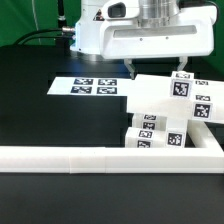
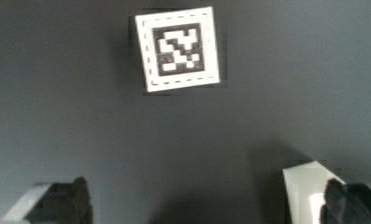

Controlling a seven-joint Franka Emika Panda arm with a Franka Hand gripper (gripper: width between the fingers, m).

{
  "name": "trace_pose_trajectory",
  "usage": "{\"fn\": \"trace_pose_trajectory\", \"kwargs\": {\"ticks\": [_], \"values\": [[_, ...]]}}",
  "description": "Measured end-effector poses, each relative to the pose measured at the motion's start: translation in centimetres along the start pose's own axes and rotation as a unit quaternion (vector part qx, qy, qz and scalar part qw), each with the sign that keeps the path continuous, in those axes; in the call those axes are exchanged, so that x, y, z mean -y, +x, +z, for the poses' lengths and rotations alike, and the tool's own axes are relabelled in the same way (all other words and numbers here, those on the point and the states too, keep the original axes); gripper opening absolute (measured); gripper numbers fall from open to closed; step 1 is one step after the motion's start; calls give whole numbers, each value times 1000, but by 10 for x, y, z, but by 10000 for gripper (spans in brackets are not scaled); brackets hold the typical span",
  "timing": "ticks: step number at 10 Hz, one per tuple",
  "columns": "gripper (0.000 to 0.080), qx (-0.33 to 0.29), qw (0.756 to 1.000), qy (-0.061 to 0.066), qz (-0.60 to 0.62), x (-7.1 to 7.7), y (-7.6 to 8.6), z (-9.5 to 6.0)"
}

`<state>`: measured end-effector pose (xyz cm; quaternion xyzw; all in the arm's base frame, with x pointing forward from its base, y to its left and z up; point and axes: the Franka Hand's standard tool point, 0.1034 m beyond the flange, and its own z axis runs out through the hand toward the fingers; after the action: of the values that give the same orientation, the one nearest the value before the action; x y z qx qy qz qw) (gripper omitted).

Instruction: Assemble chair

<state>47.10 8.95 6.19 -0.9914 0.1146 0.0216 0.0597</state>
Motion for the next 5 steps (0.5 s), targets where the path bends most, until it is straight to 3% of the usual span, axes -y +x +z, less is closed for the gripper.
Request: {"fn": "trace_pose_trajectory", "kwargs": {"ticks": [3,5], "values": [[649,-19,1000,-11,-5,-8,-21,26],[649,-18,1000,-11,-2,-8,-22,27]]}}
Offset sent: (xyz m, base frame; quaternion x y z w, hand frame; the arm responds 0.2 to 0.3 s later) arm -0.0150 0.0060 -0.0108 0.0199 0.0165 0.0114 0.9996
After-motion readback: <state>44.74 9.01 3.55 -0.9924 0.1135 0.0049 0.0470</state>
